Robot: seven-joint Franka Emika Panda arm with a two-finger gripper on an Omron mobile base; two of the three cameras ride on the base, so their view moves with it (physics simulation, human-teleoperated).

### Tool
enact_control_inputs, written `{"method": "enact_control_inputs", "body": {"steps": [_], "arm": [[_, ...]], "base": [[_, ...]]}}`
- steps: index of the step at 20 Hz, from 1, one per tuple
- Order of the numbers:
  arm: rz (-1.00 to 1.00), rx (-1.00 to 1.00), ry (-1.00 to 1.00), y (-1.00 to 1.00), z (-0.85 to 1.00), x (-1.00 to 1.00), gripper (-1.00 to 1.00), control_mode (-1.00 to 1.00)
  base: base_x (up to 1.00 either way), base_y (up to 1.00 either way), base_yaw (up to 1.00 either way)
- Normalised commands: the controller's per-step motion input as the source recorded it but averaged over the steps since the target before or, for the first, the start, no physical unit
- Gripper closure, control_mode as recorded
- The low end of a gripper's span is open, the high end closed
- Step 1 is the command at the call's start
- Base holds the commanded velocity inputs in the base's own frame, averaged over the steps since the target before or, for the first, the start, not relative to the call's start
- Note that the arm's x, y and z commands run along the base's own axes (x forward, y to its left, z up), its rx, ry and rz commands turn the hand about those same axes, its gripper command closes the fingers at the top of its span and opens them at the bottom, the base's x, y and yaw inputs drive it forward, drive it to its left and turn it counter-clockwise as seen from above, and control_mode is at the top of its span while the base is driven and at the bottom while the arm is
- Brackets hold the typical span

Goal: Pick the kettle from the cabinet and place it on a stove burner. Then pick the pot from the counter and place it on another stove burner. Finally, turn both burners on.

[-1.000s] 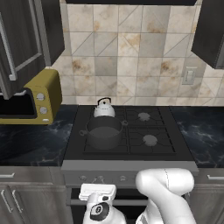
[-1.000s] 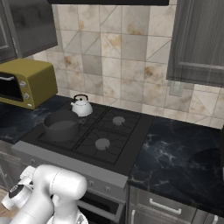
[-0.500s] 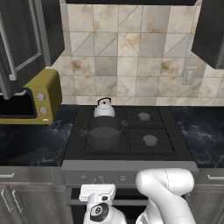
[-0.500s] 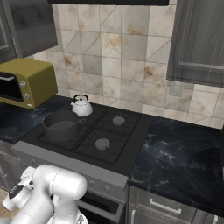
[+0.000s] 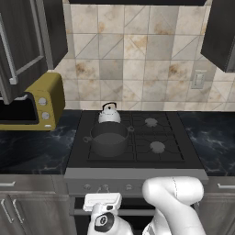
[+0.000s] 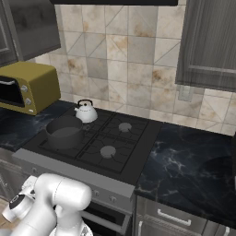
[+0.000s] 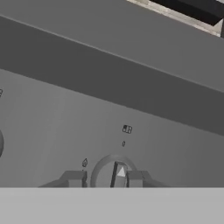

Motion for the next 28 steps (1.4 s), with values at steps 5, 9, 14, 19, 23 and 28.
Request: {"method": "enact_control_inputs", "body": {"steps": [5,9,14,19,23,28], "arm": [[0.0,-0.05,0.09,0.0,0.16,0.0,1.0,-1.0],[-0.02,-0.07,0.08,0.0,0.11,0.0,1.0,-1.0],[-0.04,-0.08,0.08,0.0,0.1,0.0,1.0,-1.0],[-0.05,-0.08,0.08,0.0,0.1,0.0,1.0,-1.0],[-0.05,-0.09,0.08,0.0,0.11,0.0,1.0,-1.0],[-0.06,-0.1,0.06,0.0,0.09,-0.01,1.0,-1.0]], "base": [[0.0,0.0,0.0],[0.0,0.0,0.0],[0.0,0.0,0.0],[0.0,0.0,0.0],[0.0,0.0,0.0],[0.0,0.0,0.0]]}}
